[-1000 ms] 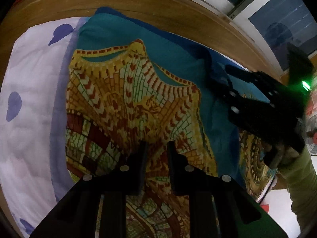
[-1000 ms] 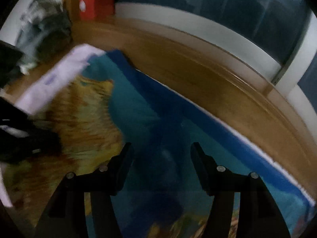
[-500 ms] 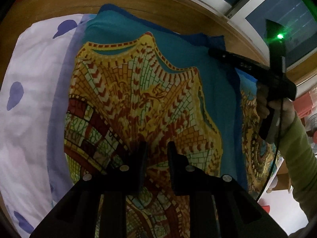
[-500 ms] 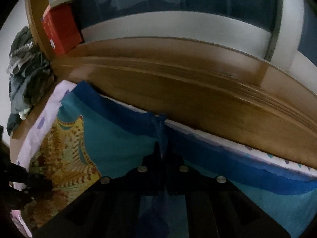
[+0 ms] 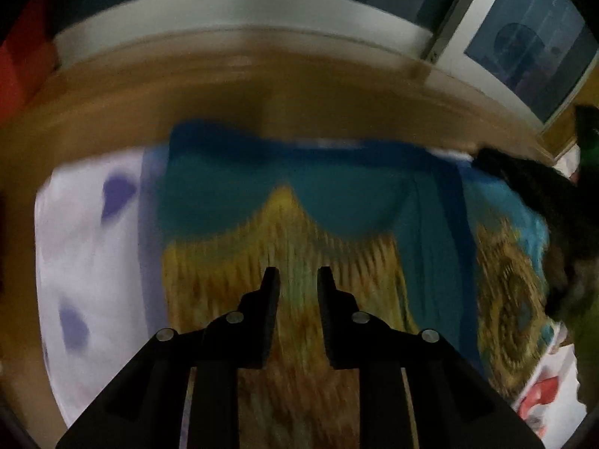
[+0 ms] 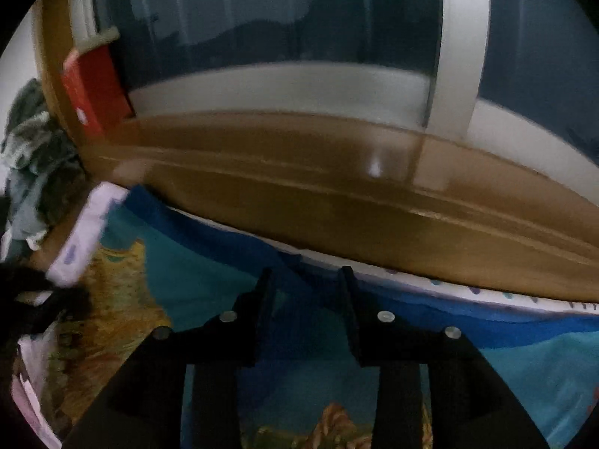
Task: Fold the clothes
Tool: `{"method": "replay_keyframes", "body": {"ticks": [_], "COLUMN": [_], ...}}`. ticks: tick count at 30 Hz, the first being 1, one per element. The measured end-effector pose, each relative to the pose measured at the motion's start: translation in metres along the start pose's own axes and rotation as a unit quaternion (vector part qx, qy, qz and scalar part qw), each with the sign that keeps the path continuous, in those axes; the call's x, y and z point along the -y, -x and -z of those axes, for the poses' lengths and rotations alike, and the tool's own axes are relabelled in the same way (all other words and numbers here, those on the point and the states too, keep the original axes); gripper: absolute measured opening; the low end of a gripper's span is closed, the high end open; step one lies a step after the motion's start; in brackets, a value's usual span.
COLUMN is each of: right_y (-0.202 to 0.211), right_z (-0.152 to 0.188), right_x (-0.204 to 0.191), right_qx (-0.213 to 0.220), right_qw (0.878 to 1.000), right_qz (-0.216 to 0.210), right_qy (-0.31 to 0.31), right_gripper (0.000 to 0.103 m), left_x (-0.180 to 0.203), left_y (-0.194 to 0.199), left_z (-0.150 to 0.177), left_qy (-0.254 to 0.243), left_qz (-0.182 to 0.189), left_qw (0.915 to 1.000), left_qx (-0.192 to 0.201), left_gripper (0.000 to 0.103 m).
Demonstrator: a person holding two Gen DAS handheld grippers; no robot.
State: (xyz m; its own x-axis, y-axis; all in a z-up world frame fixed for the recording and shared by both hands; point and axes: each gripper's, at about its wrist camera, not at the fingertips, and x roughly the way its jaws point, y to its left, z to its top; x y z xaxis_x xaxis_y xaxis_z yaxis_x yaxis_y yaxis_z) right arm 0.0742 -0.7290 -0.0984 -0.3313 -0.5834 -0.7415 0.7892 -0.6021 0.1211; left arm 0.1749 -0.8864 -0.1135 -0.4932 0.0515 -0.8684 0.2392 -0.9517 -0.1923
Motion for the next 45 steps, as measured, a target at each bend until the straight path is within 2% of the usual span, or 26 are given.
{"method": "replay_keyframes", "body": {"ticks": [1,2,4,6,8,10,13,15,17,20,21,23,26,29,32,35,39,45], "right_y": [0.009,0.008,-0.008,-0.033,-0.057,-0.07,-0.07,-0.049,-0.027,0.006,0.022,0.054,0.103,0.127,0.139,0.142,0.139,0.137], "right_z": [0.0,0.0,0.001,0.005,0.01,0.01,0.002,0.007,0.013,0.021,0.031,0.053,0.1,0.15,0.189,0.214,0.23,0.239], "right_x": [0.0,-0.008,-0.025,-0.034,-0.029,-0.018,-0.001,0.001,0.002,0.004,-0.003,-0.018,-0.049,-0.074,-0.104,-0.124,-0.134,-0.134], "right_qx": [0.007,0.0,-0.02,-0.049,-0.069,-0.064,-0.042,-0.037,-0.032,-0.025,-0.025,-0.024,-0.026,-0.04,-0.046,-0.051,-0.053,-0.055], "right_qw": [1.0,1.0,0.998,0.996,0.996,0.997,0.999,0.999,0.999,0.998,0.998,0.998,0.997,0.991,0.986,0.983,0.98,0.982], "right_qz": [-0.003,-0.027,-0.056,-0.055,-0.042,-0.026,0.019,0.029,0.036,0.048,0.048,0.048,0.054,0.048,0.053,0.06,0.067,0.064], "right_qy": [0.0,0.01,0.031,0.05,0.046,0.03,0.002,-0.003,-0.007,-0.014,-0.014,-0.013,-0.054,-0.118,-0.149,-0.167,-0.18,-0.17], "right_gripper": [0.034,0.034,0.034,0.034,0.034,0.031,0.031,0.031,0.032,0.034,0.035,0.041,0.046,0.046,0.046,0.046,0.046,0.046], "left_x": [0.0,-0.002,-0.008,-0.014,-0.02,-0.027,-0.034,-0.035,-0.034,-0.038,-0.039,-0.041,-0.044,-0.046,-0.048,-0.046,-0.047,-0.041], "left_y": [-0.005,-0.01,-0.024,-0.039,-0.053,-0.059,-0.056,-0.048,-0.033,-0.002,0.008,0.025,0.045,0.062,0.074,0.074,0.077,0.078], "left_z": [-0.008,-0.016,-0.032,-0.042,-0.048,-0.049,-0.048,-0.042,-0.029,0.009,0.027,0.063,0.112,0.157,0.201,0.214,0.216,0.228], "left_qy": [-0.001,-0.002,-0.001,0.005,0.012,0.024,0.046,0.049,0.034,0.006,0.002,-0.005,-0.012,-0.011,0.003,0.001,0.014,0.076], "left_qz": [-0.002,-0.001,-0.006,-0.02,-0.034,-0.026,-0.013,-0.012,-0.007,0.021,0.036,0.064,0.101,0.131,0.159,0.174,0.174,0.158], "left_qw": [1.0,0.9999,1.0,0.9998,0.9993,0.9993,0.9988,0.9987,0.9994,0.9996,0.9991,0.9971,0.9924,0.9864,0.9792,0.9758,0.9774,0.9787], "left_qx": [0.006,0.01,0.007,-0.002,-0.012,-0.011,-0.005,-0.006,-0.005,-0.016,-0.024,-0.04,-0.07,-0.099,-0.126,-0.133,-0.119,-0.108], "left_gripper": [0.02,0.02,0.02,0.02,0.02,0.02,0.02,0.02,0.02,0.021,0.025,0.036,0.037,0.037,0.037,0.037,0.038,0.038]}}
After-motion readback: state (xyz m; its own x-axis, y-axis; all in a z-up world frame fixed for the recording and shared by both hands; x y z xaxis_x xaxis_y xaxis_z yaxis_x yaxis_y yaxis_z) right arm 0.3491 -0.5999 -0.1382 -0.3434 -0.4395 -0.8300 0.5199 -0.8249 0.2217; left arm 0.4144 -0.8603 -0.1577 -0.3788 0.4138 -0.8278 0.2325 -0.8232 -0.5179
